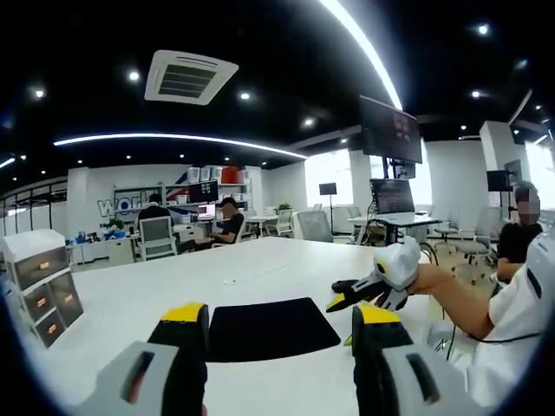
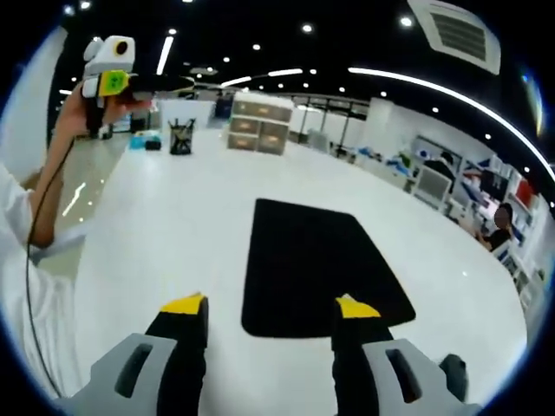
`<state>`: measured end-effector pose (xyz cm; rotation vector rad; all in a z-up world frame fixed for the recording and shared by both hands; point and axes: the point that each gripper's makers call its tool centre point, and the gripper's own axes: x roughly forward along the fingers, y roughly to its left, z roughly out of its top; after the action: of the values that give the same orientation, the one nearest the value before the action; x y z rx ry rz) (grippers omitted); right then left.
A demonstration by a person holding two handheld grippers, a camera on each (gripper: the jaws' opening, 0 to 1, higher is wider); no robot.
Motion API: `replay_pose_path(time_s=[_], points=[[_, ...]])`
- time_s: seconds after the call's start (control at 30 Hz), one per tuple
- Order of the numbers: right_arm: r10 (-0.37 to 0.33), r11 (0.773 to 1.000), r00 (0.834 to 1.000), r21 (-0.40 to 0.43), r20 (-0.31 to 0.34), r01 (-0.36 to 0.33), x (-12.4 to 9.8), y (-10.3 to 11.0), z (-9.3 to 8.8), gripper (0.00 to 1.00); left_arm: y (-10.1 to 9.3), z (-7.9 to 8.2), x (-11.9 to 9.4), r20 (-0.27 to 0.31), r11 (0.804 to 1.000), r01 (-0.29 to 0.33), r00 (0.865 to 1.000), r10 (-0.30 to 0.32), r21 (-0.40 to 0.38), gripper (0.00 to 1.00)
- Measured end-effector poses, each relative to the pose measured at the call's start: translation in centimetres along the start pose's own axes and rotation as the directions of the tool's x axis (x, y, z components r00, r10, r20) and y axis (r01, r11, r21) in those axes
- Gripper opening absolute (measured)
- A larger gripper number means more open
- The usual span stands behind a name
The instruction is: Arrange the mouse and mouse pad neatly on the desk surface
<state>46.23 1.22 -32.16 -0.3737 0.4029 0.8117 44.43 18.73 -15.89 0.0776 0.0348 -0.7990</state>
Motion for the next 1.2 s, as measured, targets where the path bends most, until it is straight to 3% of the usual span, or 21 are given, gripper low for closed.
replay_pose_path(time_s=[0.83, 1.2], points=[[0.013, 0.999, 0.999, 0.042, -0.036, -0.011, 1.6, -0.6, -1.8, 0.49, -0.1, 0.0, 0.2, -0.004, 1.0, 0.008, 1.0, -0.008, 0.004, 0.66], [0.054, 0.99, 0.998, 0.131, -0.015, -0.052, 1.6, -0.8, -1.9, 0.45, -0.4, -0.3, 0.5, -0.013, 1.0, 0.016, 1.0, -0.016, 0.005, 0.66]])
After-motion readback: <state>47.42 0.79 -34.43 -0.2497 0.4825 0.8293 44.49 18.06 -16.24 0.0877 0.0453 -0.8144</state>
